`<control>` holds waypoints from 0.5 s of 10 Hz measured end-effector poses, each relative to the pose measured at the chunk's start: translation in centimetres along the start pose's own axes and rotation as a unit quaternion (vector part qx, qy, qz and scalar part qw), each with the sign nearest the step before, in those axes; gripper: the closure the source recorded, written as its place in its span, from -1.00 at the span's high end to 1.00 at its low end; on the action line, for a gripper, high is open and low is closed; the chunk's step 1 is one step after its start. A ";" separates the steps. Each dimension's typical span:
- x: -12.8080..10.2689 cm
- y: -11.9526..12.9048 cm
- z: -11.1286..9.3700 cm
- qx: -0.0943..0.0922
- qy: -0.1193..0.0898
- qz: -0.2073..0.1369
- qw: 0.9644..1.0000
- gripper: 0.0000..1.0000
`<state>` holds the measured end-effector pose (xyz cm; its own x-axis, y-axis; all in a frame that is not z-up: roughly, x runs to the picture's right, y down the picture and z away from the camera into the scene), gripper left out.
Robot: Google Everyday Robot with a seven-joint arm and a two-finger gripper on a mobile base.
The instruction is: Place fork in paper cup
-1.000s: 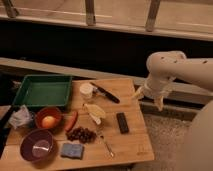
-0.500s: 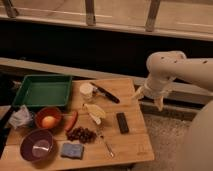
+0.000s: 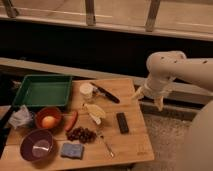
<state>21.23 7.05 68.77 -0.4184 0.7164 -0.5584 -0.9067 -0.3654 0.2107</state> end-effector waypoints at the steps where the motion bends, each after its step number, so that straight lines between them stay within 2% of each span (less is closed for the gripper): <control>1: 0.0 0.0 0.0 0.000 0.000 0.000 1.000 0.60; 3: 0.0 0.0 0.0 0.000 0.000 -0.001 1.000 0.60; 5: 0.3 0.0 0.1 0.009 -0.007 -0.018 1.000 0.60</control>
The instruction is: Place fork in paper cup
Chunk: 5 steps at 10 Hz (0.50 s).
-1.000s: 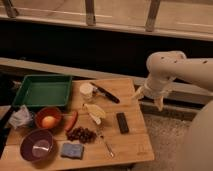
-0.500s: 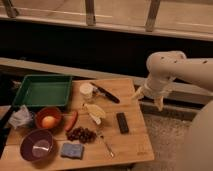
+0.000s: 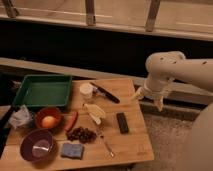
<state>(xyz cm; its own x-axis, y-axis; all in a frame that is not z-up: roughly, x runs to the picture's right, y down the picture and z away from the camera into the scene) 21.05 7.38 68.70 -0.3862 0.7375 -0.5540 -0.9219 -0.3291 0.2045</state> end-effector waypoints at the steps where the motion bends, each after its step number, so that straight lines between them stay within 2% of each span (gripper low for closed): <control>1: 0.2 0.3 0.1 0.004 -0.003 -0.010 1.000 0.60; 3: 0.3 1.2 0.4 0.018 -0.010 -0.034 0.999 0.60; 5: 0.5 3.4 0.8 0.028 -0.016 -0.065 0.997 0.60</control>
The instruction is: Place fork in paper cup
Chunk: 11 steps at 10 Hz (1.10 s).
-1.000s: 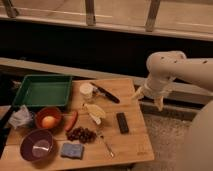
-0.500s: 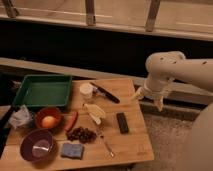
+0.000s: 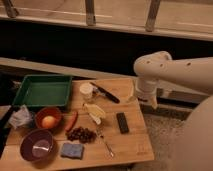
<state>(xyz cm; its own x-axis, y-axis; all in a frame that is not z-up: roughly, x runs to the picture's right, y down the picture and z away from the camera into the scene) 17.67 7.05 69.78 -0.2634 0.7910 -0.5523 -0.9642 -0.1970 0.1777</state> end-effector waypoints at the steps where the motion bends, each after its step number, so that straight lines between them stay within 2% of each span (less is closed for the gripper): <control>1: 0.0 1.4 0.2 0.001 -0.001 -0.014 1.000 0.60; 3: 0.3 5.6 1.1 0.002 0.008 -0.062 0.998 0.60; 4: 1.1 6.9 1.3 0.001 0.024 -0.093 0.995 0.60; 5: 2.5 7.9 1.3 0.000 0.039 -0.130 0.991 0.60; 6: 3.2 8.4 1.2 0.001 0.046 -0.150 0.988 0.60; 7: 3.6 8.6 1.2 0.001 0.049 -0.160 0.986 0.60; 9: 3.5 8.4 1.2 0.001 0.049 -0.158 0.986 0.60; 11: 3.8 8.7 1.3 -0.015 0.058 -0.165 0.985 0.60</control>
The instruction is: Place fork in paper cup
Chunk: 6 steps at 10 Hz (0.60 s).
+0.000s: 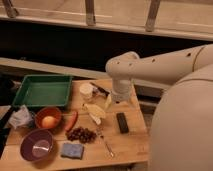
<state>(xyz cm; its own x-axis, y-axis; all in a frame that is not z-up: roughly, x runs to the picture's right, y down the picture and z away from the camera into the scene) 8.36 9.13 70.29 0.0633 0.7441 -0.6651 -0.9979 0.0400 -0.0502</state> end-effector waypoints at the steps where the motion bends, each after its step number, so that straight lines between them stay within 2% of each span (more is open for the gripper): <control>1: 0.5 0.8 0.9 -0.031 0.010 -0.010 0.999 0.60; 3: 1.7 2.6 3.5 -0.055 0.028 -0.029 0.998 0.60; 6: 3.1 4.3 6.1 -0.076 0.053 -0.049 0.994 0.60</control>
<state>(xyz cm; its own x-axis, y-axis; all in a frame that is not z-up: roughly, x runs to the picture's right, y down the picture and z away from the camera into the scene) 4.23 15.68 72.51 0.1690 0.6669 -0.7258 -0.9742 0.0012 -0.2257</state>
